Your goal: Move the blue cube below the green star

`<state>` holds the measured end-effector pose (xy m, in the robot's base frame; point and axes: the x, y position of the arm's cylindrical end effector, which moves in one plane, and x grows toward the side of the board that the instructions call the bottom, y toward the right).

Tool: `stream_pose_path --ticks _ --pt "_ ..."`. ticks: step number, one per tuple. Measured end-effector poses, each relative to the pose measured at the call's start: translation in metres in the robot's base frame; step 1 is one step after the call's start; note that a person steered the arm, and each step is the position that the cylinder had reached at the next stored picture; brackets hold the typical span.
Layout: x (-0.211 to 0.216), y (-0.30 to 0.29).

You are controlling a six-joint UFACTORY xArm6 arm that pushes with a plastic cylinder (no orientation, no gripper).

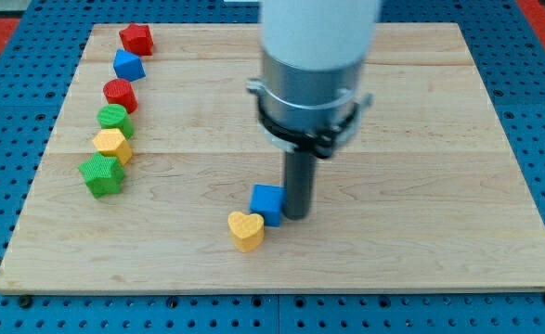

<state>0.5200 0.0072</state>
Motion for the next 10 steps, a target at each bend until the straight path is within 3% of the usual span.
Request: stream_pose_path --ticks 2,3,5,7,10 --pt "-0.010 -0.027" --pt "0.023 -0.024" --pt "0.002 -0.086" --pt "-0.015 -0.060" --pt "-0.021 -0.120"
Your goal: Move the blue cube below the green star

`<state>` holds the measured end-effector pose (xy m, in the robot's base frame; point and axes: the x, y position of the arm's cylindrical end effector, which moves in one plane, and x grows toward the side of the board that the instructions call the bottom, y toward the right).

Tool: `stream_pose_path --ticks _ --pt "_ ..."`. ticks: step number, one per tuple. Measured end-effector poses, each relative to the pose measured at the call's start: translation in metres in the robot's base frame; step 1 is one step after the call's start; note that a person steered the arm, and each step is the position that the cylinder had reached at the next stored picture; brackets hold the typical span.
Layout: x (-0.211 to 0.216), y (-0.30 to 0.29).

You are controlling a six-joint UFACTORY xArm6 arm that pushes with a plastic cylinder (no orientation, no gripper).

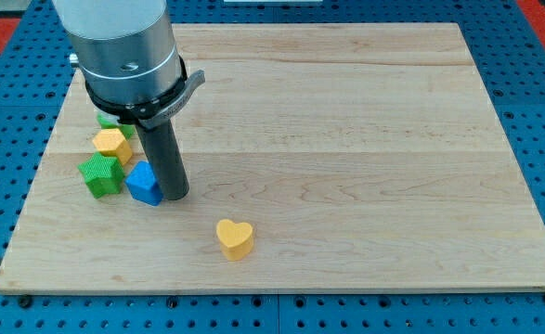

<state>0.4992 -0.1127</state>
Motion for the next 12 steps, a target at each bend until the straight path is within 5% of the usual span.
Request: stream_pose_path --ticks 2,5,8,11,12 --pt "-0.027 -0.001" --pt "0.017 -0.013" --pt "-0.003 -0.054" --pt "0.054 -0.021" --pt "0.063 -0.055"
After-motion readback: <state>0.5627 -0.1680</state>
